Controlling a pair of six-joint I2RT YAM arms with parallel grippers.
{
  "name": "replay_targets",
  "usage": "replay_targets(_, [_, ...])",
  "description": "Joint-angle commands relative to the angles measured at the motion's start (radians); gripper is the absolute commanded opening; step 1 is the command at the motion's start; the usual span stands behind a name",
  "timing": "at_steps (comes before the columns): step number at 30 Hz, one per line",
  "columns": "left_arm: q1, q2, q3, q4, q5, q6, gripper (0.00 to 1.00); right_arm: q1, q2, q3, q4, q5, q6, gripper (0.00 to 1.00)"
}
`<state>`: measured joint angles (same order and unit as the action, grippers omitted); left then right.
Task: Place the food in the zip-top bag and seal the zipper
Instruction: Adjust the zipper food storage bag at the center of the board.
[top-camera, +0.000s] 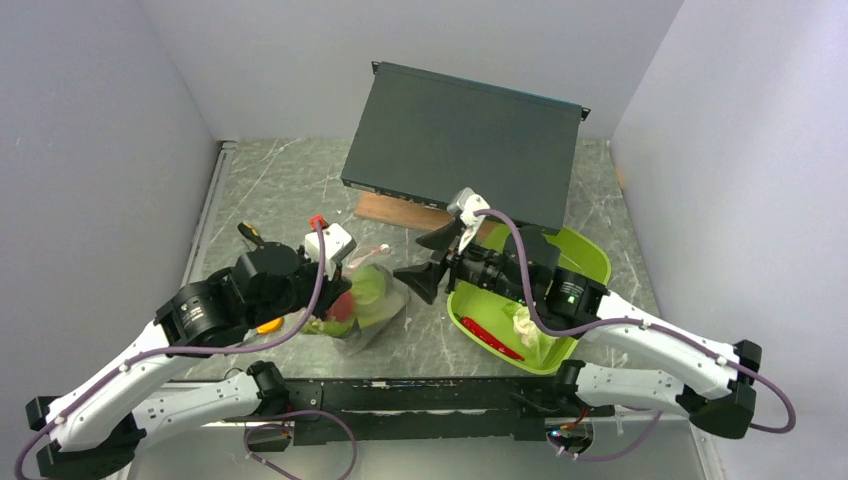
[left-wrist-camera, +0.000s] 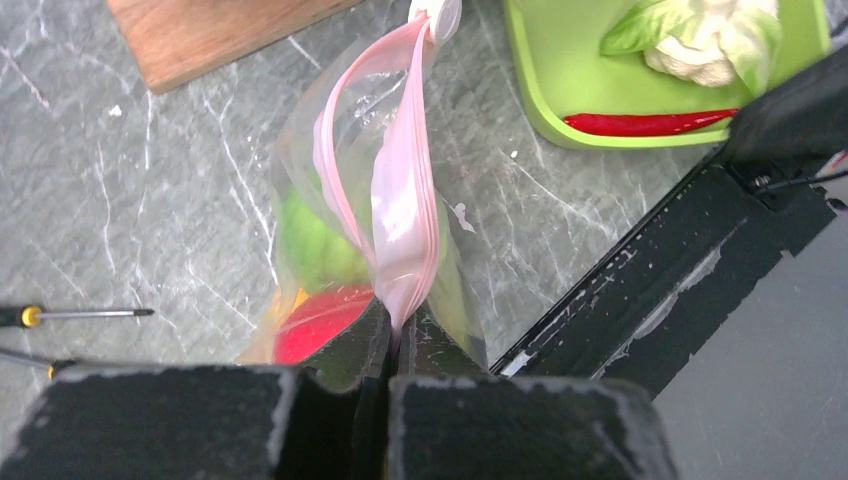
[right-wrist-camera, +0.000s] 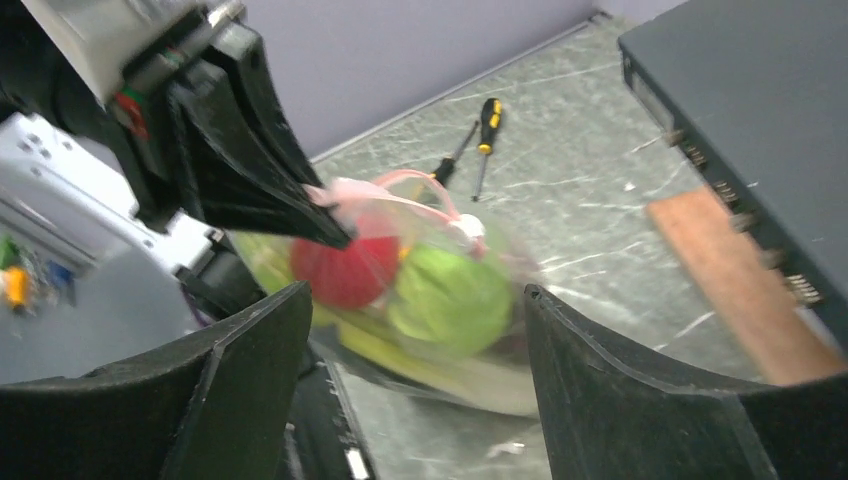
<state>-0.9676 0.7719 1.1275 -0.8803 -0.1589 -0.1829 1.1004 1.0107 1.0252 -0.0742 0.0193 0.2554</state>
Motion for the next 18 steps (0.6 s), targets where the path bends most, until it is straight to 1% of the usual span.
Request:
replay_targets(1, [0.002, -0.041, 0.001, 0.098, 0.115, 0.086, 0.0, -0.12, -0.043, -0.079, 0.025, -0.249, -0.235, 0.81])
replay_targets(3, [0.003, -0.048, -0.008, 0.103, 0.127, 0.08, 0.0, -0.19, -0.042, -0.135, 0.137, -0.435, -0.204, 0.82])
replay_targets(4, [0.003, -0.052, -0.015, 0.106, 0.129, 0.074, 0.0, -0.208, -0.036, -0.16, 0.193, -0.493, -0.183, 0.82])
replay_targets(7, [0.002, -0.054, -0.03, 0.113, 0.145, 0.041, 0.0, -0.221, -0.01, -0.231, 0.335, -0.58, -0.157, 0.82])
replay_targets(9, [0.003, -0.061, -0.04, 0.125, 0.15, 0.023, 0.0, -0.221, 0.02, -0.274, 0.437, -0.617, -0.134, 0.79])
replay_targets(11, [0.003, -0.07, -0.052, 0.132, 0.172, 0.009, 0.0, -0.22, 0.055, -0.284, 0.493, -0.644, -0.117, 0.76])
replay_targets(14, [0.003, -0.079, -0.063, 0.132, 0.193, 0.006, 0.0, -0.22, 0.087, -0.292, 0.565, -0.628, -0.088, 0.74])
replay_targets(16, [0.003, -0.085, -0.066, 0.126, 0.202, 0.006, 0.0, -0.22, 0.096, -0.291, 0.581, -0.602, -0.093, 0.74])
replay_targets(18, [0.003, -0.089, -0.065, 0.122, 0.198, 0.004, 0.0, -0.22, 0.103, -0.276, 0.562, -0.582, -0.11, 0.74])
